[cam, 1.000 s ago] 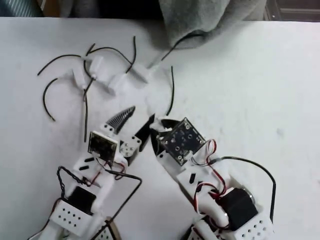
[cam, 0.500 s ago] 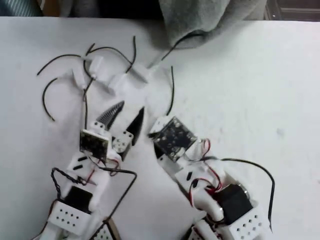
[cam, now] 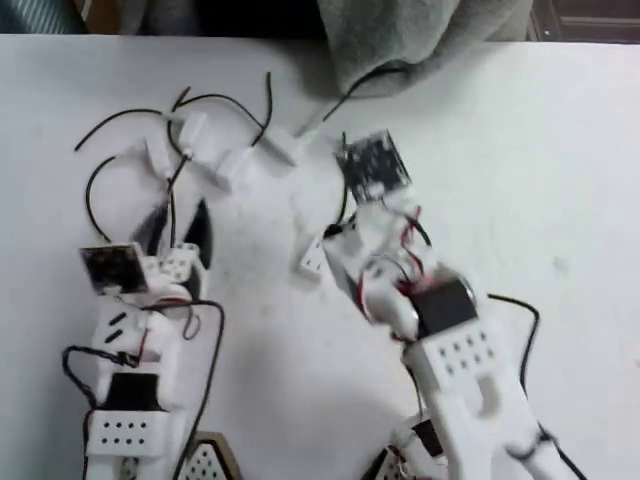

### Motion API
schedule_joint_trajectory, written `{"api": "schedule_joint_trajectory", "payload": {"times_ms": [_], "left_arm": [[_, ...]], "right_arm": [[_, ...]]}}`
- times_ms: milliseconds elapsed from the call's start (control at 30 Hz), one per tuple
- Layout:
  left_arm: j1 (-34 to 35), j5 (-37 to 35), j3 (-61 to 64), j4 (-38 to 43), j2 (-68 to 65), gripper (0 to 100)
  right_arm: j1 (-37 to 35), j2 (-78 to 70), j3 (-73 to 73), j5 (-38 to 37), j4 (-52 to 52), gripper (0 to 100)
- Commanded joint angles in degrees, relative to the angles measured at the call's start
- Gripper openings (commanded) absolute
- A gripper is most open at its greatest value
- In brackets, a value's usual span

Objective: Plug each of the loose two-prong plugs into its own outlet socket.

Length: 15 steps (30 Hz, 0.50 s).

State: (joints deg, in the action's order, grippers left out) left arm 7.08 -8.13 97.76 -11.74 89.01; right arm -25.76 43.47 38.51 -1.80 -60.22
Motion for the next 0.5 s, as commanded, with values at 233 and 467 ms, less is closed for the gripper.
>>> {"api": "schedule_joint_trajectory", "payload": {"times_ms": [233,467], "left_arm": [[8.7,-0.6,-0.4,0.2,1.2,19],[13.7,-0.6,-0.4,-0.2,1.2,19]], "right_arm": [[0.2,-5.6,-4.9,9.3,-0.3,1.9],[0.2,-5.7,2.2,34.5,-1.7,2.0]]}}
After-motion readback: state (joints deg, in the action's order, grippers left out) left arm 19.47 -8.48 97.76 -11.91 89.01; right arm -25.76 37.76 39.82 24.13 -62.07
